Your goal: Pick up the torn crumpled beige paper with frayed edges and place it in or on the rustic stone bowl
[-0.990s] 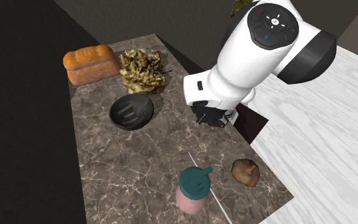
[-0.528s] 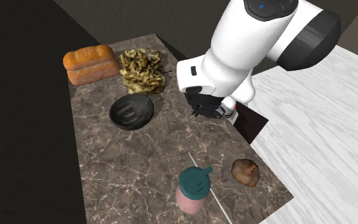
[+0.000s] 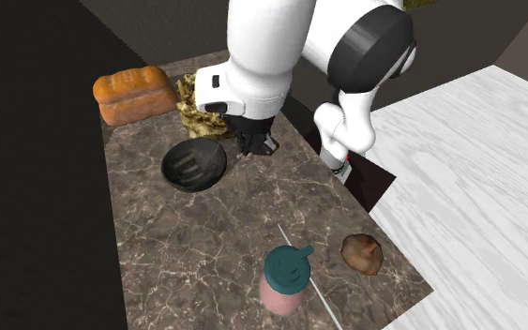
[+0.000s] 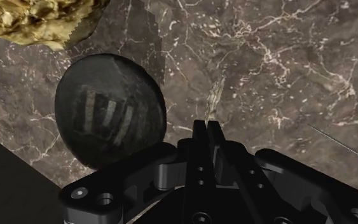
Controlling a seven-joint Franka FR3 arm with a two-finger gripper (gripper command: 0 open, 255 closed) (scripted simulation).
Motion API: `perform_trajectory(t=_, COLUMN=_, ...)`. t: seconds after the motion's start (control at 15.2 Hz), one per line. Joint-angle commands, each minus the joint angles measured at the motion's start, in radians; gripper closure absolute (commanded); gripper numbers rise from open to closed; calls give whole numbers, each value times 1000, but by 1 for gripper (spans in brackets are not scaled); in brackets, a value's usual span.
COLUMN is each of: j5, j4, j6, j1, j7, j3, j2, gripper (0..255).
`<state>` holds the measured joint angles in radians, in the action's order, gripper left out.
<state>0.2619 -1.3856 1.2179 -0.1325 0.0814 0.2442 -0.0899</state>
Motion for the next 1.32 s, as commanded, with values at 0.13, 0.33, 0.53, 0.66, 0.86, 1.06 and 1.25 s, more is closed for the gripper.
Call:
perform_trajectory(t=0.13, j5=20, j4=42, j6=29, j1=-42, j7=94, j3=-50, j2=46, gripper=255)
perform_trajectory(t=0.33, j5=34, j4=111, j6=33, j1=-72, j7=160, j3=-81, j2=103, gripper=255)
perform_trajectory(t=0.53, j5=46, j4=201, j6=30, j1=-102, j7=226, j3=-109, j2=172, gripper=255)
perform_trajectory(t=0.66, j5=55, j4=295, j6=19, j1=-126, j7=279, j3=-129, j2=241, gripper=255)
perform_trajectory(t=0.86, j5=45, j4=198, j6=77, j1=-133, j7=266, j3=-131, j2=203, gripper=255)
perform_trajectory(t=1.06, j5=37, j4=114, j6=130, j1=-138, j7=255, j3=-133, j2=172, gripper=255)
perform_trajectory(t=1.25, j5=31, j4=38, j6=180, j1=-141, j7=244, j3=-135, j2=147, gripper=255)
